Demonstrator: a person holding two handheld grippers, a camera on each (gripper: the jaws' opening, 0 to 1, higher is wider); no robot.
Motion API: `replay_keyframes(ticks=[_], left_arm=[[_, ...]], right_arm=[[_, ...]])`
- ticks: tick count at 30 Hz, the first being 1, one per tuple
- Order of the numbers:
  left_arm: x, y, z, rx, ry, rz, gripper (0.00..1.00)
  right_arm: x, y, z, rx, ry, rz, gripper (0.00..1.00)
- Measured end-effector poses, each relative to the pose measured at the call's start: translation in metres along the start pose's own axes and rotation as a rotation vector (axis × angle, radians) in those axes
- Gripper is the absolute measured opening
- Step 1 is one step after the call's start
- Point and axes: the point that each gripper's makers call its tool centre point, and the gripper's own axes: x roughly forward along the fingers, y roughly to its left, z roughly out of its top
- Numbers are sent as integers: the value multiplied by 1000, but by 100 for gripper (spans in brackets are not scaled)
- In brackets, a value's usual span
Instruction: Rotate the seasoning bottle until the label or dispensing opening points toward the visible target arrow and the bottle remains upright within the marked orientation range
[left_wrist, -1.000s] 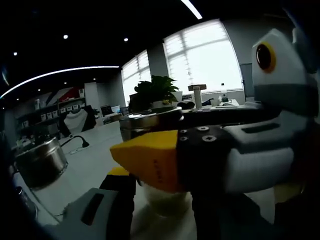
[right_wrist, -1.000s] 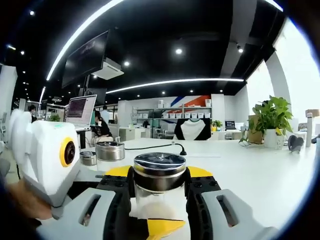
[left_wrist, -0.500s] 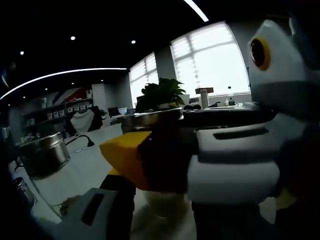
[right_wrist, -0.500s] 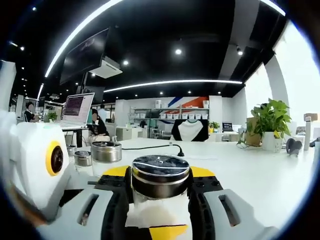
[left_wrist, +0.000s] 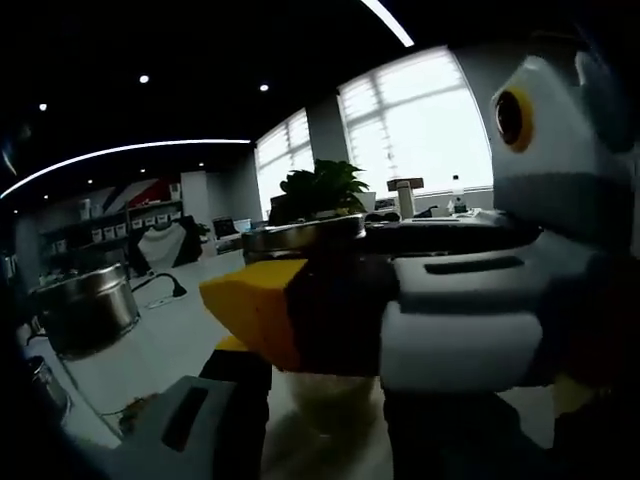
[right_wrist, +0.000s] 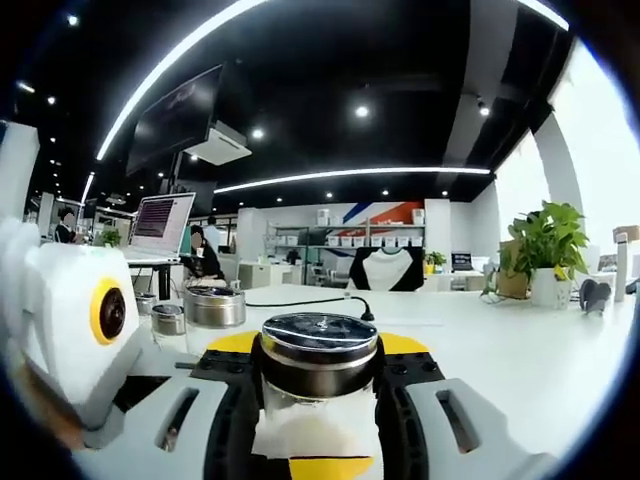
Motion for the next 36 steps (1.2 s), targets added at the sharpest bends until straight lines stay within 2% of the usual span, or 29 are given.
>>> replay_keyframes(ticks=[10,19,21,30,33,36], left_arm=[[0,0,0,13,4,-24,45],[0,-1,1,44,1,-53,45],[-1,-1,1,53,0,-58,45],[-1,-2,4,64,-11,-110,45],[-2,-2,3,60,-11,-119,45],[-2,-3,5,52,-18,-138,45]], right_arm=[[1,1,1,9,-5,38,41],[0,2,1,25,-8,112,41],[0,7,1,29,-5,170,41],[-3,9,1,56,-16,265,41],[-5,14,1,33,-22,314,41],[-7,15,3,61,-34,360,41]])
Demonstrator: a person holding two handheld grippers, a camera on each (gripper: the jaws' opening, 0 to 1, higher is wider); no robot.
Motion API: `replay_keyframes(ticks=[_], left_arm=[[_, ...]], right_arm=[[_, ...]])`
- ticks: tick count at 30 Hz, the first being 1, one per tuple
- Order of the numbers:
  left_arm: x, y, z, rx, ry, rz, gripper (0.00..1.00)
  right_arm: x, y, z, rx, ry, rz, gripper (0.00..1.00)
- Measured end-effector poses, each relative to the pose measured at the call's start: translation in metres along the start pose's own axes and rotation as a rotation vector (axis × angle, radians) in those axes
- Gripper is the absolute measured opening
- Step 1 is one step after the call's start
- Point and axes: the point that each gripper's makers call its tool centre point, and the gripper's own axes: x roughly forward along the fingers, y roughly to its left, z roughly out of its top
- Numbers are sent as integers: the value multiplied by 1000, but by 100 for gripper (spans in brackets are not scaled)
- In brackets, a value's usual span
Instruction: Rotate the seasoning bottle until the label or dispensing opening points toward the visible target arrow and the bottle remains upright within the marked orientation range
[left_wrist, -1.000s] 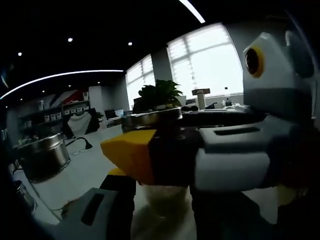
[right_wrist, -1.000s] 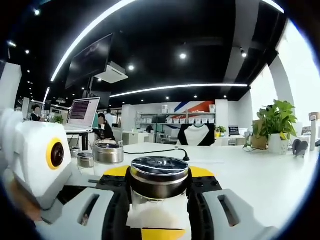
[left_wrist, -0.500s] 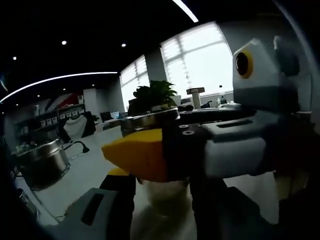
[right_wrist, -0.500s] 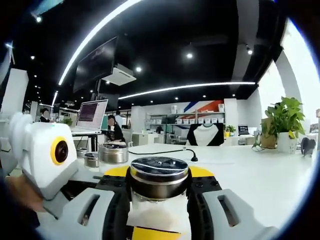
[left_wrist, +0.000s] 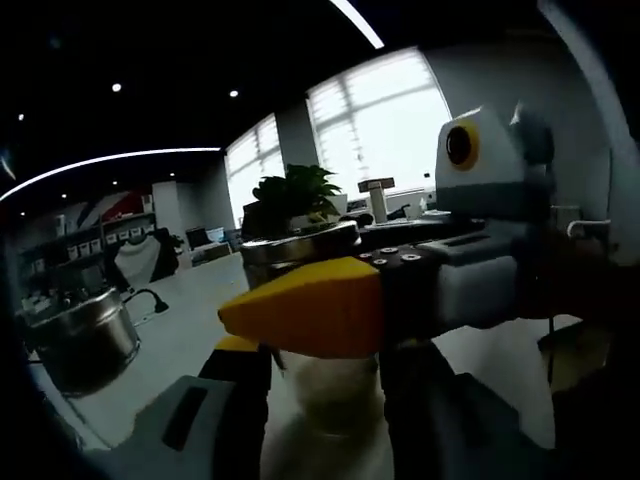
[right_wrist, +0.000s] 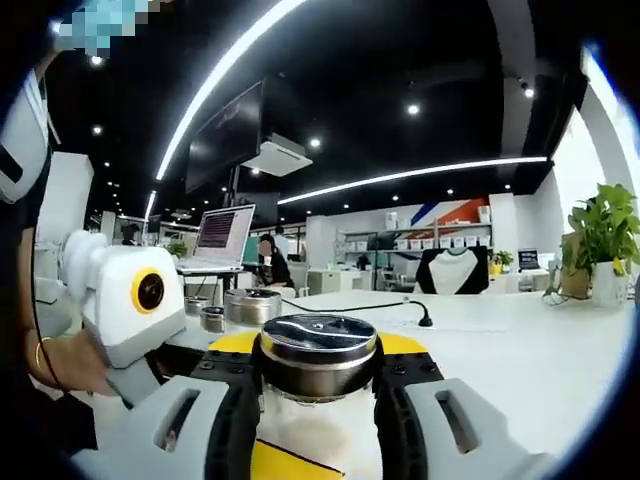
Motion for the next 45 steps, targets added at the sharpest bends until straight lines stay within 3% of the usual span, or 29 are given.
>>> replay_keyframes(ticks=[8,24,27,33,45], left_arm=[[-2,-3,4,-7,-9,-36,45],[-1,-11,9,26,-18,-144,46],[-2,-12,11,41,-24,-161,46],[-6,-15,21,27,-66,-195,47],[-18,-31,30,78,-97,-328,48]], right_arm=[[-3,13,2,-25,1,136,41],[-9,15,0,13,17,234,41],[-12,16,2,-15,-5,255,41],[-14,16,12,53,-43,297,41],[-21,38,20,50,-48,458,41]])
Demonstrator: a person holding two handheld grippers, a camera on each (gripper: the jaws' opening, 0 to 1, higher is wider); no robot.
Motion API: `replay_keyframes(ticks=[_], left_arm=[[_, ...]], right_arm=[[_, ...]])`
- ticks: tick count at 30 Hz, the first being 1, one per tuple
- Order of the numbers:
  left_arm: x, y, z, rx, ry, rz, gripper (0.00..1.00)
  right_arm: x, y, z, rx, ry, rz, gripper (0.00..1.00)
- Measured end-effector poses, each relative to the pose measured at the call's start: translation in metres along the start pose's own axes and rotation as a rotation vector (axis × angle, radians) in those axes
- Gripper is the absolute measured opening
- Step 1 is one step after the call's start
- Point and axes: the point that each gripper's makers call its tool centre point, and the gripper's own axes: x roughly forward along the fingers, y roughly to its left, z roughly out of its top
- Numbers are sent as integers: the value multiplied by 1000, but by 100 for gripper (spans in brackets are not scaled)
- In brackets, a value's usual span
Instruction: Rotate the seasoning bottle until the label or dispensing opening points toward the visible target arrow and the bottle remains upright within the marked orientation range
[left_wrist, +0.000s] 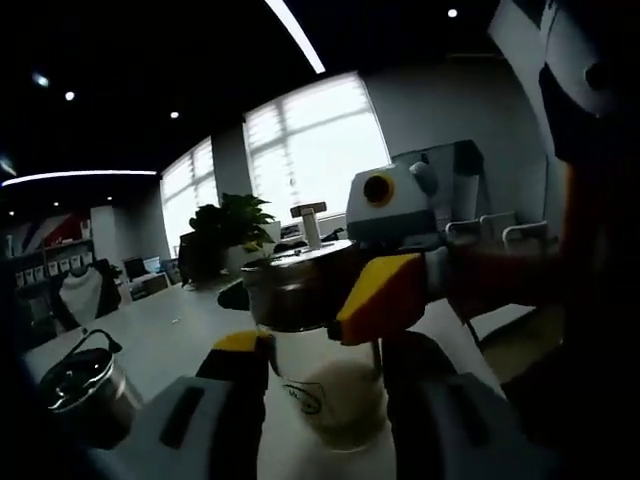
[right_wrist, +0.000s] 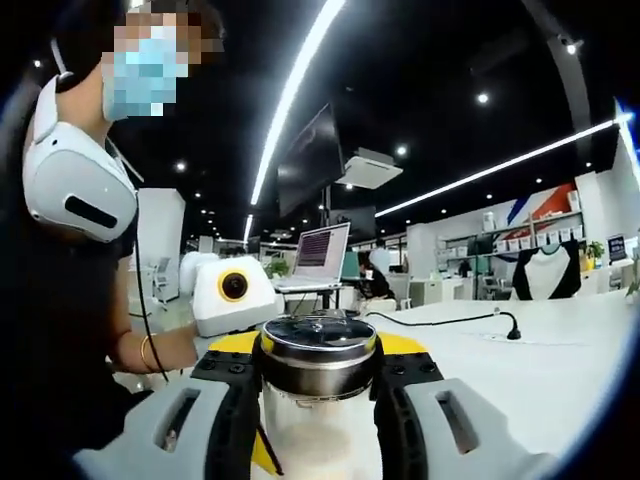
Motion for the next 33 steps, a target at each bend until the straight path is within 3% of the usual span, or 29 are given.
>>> replay_keyframes(ticks=[11,19,24,33], left_arm=[[5,-7,-9,-10,23,-47,52],[8,-5,-7,-38,24,-14,51],[11,-2,-15,-20,69,25,51],[9,9,-17,-29,95,96,50]], right_arm=[[2,8,-10,-5,45,24,41],[-1,5,-8,5,29,14,41],[0,1,-14,-4,54,-14,41],[1,-4,-10,-28,62,-77,42]])
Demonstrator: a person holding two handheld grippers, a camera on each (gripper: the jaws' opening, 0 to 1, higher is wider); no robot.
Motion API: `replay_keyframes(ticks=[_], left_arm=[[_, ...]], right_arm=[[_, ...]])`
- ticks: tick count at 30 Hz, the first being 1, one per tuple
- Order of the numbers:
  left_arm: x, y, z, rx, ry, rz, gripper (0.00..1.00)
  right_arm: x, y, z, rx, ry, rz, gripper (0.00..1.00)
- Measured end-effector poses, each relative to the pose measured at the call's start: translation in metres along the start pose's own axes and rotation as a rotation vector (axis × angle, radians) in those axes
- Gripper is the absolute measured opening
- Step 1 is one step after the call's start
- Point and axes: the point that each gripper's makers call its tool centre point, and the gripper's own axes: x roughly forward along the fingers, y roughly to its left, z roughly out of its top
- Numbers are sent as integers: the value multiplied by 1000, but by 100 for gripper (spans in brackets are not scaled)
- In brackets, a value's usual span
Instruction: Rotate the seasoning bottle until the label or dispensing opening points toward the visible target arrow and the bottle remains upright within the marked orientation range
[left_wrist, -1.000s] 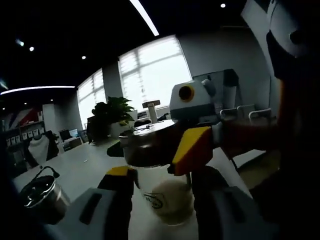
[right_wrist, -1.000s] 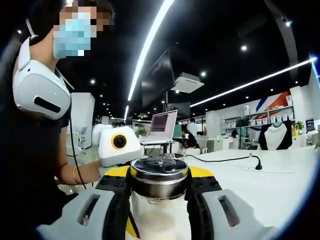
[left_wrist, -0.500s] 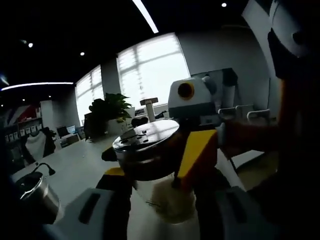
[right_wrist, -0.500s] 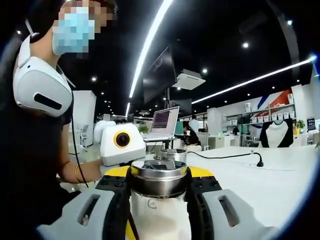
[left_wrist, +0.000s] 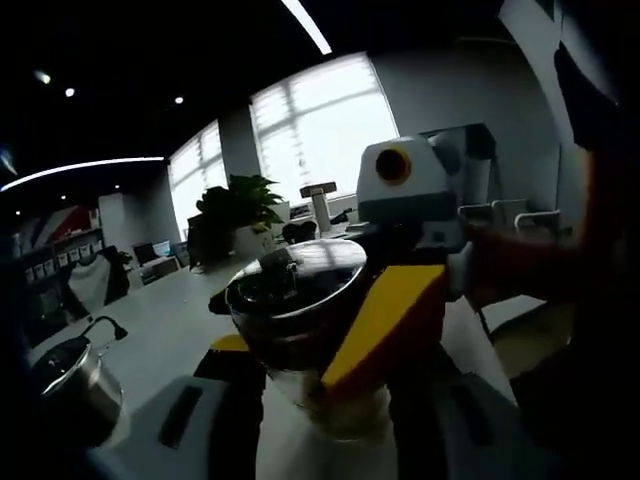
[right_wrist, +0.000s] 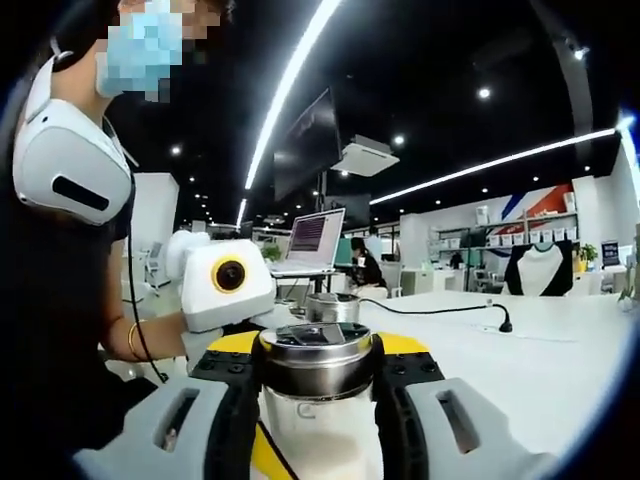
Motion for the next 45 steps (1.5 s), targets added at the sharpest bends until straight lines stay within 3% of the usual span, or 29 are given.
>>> replay_keyframes(ticks=[5,21,26,33,45], left_arm=[[1,3,1,-25,10,70,49],[-5,11,-4,-50,44,155,47],[-6,16,-3,-32,57,214,47],[-9,21,-5,-85,48,272,47],[-11,24,-6,-121,28,315,47]], right_arm=[[-5,-9,1,30,-27,-46,41],[-3,-11,-1,32,-28,-71,39],[-4,-15,0,43,-21,-92,38],[-3,-18,-1,42,-3,-127,37],[-4,-20,-3,79,-13,-207,37]])
